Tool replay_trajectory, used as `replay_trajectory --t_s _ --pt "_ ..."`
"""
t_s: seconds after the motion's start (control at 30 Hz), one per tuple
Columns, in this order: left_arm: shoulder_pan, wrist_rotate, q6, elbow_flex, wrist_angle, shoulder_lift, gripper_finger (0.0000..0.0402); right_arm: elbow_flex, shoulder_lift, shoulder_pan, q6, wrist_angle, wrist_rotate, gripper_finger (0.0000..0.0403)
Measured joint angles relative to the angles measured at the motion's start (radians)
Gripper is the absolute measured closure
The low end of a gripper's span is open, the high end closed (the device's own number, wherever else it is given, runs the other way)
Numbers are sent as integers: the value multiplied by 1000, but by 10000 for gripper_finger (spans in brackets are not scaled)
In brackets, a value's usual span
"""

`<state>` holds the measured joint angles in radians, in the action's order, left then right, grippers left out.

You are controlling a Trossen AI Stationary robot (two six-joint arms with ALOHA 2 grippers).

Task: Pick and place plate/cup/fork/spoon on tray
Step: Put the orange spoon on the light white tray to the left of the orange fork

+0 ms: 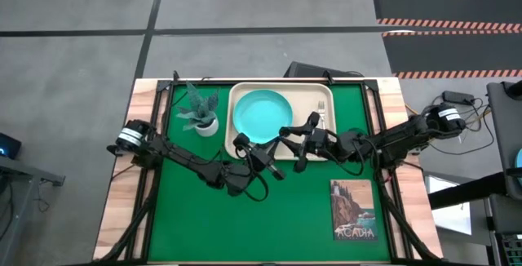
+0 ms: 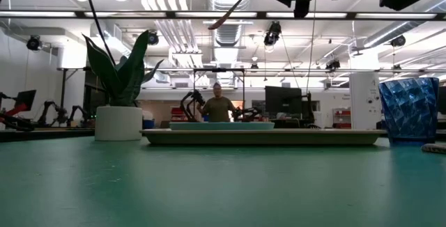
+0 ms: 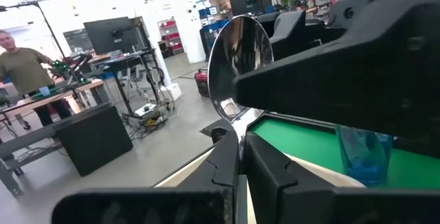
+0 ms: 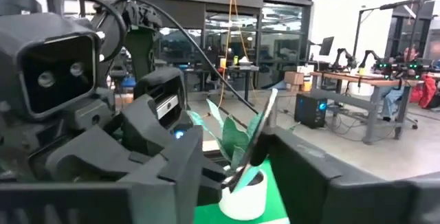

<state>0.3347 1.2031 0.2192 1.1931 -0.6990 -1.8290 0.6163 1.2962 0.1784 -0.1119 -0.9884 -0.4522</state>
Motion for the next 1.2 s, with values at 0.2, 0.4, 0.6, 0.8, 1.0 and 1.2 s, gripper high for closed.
replay_trajectory --t_s 0.2,0.4,0.6,0.8,1.0,1.2 --pt "-2 -2 -1 -1 0 0 400 0 29 -24 36 -25 -2 355" --pt "-5 -13 -3 -4 1 0 385 0 37 -31 22 -20 2 386" --pt "-4 -24 -5 -6 -4 0 361 0 14 -31 6 22 9 387" --pt "3 -22 -4 -8 1 0 357 -2 -37 -31 -17 141 8 388" --pt "52 -21 -4 -23 6 0 356 -2 -182 -51 17 444 0 389" --pt "102 -166 1 -45 9 0 356 -2 -330 -62 124 759 39 389"
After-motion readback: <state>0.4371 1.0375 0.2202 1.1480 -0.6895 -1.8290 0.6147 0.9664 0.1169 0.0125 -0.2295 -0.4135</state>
